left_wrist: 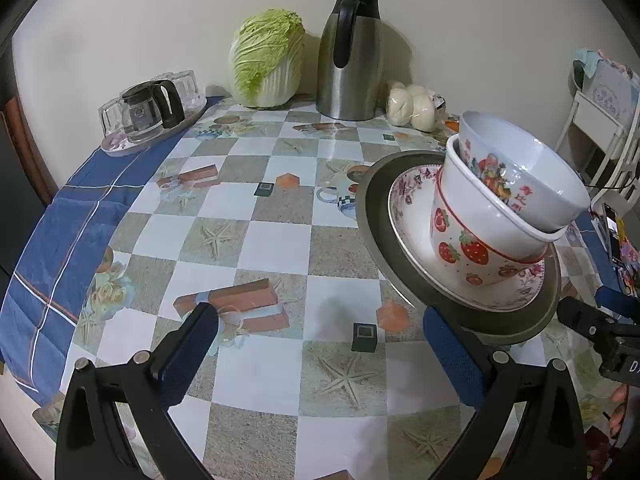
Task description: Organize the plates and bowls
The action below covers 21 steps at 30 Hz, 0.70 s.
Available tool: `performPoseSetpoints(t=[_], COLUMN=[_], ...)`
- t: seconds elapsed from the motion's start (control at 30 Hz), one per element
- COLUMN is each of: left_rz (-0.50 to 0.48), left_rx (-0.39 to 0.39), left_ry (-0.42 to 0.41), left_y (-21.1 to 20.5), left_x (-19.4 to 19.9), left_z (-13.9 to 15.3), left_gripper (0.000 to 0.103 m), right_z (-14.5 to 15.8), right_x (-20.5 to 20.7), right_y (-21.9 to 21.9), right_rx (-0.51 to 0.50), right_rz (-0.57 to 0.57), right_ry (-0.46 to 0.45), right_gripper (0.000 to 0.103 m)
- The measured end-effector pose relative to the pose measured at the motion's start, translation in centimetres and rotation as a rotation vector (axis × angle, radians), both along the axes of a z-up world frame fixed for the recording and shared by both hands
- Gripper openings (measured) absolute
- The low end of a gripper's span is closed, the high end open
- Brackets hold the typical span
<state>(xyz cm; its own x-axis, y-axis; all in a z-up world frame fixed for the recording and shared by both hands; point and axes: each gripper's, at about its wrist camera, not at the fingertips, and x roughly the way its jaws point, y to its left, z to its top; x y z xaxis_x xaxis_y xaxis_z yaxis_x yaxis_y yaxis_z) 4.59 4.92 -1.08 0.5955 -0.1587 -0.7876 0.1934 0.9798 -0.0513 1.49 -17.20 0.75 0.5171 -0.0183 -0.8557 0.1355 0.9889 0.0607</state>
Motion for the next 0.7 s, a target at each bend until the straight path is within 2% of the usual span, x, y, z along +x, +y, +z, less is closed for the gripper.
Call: performPoseSetpoints(t=[0.3,0.7], left_rz=[-0.014,-0.015], left_rx=[-0.012,-0.018], left_ry=[-0.001,-0.011], left_y=[-0.39,-0.57], left_x=[0.06,-0.18], left_z=[-0.15,0.2], left_gripper=[0.102,0.102], right_z=[-0.02,-0.18], right_x=[0.13,0.3], right_y=[0.09,-0.18], right_rx=[-0.026,-0.009], right_rz=[0.011,0.017], right_ry=[-0.002,0.013], right_gripper=[0.103,0.103])
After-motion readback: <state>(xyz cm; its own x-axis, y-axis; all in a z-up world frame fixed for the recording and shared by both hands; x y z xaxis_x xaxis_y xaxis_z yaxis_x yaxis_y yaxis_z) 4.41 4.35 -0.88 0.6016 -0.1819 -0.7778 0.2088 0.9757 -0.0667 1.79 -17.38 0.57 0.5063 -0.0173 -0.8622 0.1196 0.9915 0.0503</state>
